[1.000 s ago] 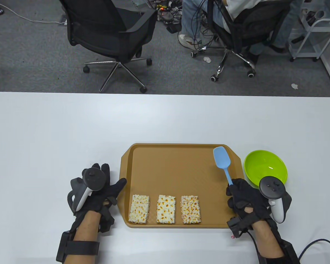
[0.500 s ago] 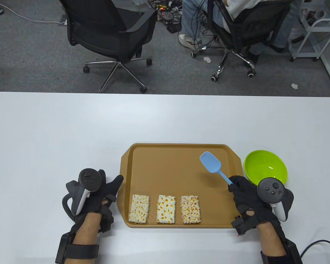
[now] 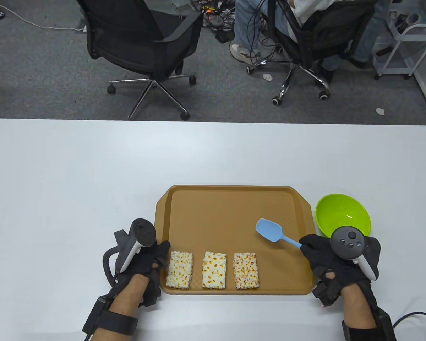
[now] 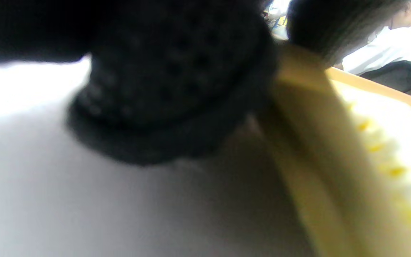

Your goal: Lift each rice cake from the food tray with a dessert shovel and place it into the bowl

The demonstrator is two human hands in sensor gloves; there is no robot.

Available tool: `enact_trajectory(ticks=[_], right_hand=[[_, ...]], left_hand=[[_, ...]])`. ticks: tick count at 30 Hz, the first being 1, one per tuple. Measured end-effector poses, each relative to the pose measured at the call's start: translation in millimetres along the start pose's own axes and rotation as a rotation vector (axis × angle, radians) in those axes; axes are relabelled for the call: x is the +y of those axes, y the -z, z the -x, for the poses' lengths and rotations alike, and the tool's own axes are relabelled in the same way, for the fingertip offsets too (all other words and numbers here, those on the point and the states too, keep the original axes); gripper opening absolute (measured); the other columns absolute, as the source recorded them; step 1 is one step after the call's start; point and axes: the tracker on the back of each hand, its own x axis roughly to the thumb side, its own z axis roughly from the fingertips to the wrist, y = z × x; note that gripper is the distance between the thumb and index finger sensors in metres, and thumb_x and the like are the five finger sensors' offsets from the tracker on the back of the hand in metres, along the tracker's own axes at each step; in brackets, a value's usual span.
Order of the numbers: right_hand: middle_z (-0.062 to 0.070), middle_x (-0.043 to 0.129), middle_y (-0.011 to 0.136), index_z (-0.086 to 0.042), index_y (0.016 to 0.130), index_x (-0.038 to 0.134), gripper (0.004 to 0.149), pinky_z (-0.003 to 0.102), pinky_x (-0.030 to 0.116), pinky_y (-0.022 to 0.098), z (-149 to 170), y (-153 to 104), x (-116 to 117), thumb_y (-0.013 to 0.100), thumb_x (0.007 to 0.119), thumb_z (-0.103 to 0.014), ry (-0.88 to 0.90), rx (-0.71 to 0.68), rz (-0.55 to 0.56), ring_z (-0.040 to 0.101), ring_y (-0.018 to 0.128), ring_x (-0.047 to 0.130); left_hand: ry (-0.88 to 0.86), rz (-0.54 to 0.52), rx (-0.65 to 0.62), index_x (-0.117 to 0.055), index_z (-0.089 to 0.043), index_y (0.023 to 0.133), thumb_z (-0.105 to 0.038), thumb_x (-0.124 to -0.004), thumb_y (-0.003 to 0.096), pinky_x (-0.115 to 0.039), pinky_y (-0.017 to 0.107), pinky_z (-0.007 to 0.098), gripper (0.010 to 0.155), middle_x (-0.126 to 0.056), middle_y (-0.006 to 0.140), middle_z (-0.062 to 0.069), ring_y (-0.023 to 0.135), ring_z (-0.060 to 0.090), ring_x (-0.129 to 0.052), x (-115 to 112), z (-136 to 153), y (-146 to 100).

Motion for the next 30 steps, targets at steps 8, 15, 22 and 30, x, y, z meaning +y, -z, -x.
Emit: enact_trajectory(ticks=[8,15,22,30], right_hand=[[0.011,0.101,0.061,-0.018,0.072,0.090,0.043,0.034,0.087,0.001,0,6,18,0.034,0.081,-0.036,-0.123,0.021,-0.149,0.018,0.012,0.101],[0.008,0.102,0.065,-0.021,0.072,0.092,0.042,0.041,0.089,0.012,3,5,16,0.032,0.083,-0.032,-0.127,0.060,-0.270,0.022,0.020,0.104],[0.009,0.103,0.064,-0.021,0.071,0.093,0.042,0.042,0.090,0.012,9,1,19,0.031,0.084,-0.031,-0.058,0.135,-0.429,0.022,0.019,0.105],[0.010,0.101,0.063,-0.020,0.073,0.091,0.043,0.040,0.089,0.010,-7,1,35,0.033,0.083,-0.034,-0.058,0.081,-0.466,0.021,0.018,0.104]], left_hand=[[-0.018,0.003,0.005,-0.064,-0.009,0.098,-0.055,-0.080,0.0467,-0.091,0.006,0.036,0.070,-0.106,0.045,0.007,0.012,0.015,-0.110,0,1,0],[-0.033,0.006,0.008,-0.065,-0.010,0.098,-0.055,-0.080,0.0469,-0.092,0.007,0.036,0.070,-0.106,0.045,0.007,0.012,0.016,-0.110,1,2,-1],[-0.046,0.013,0.009,-0.065,-0.010,0.098,-0.055,-0.080,0.0470,-0.092,0.007,0.036,0.069,-0.106,0.045,0.007,0.012,0.016,-0.110,2,3,-1],[-0.052,0.021,0.008,-0.064,-0.010,0.098,-0.055,-0.079,0.0471,-0.092,0.007,0.036,0.069,-0.106,0.045,0.007,0.012,0.016,-0.110,2,3,-1]])
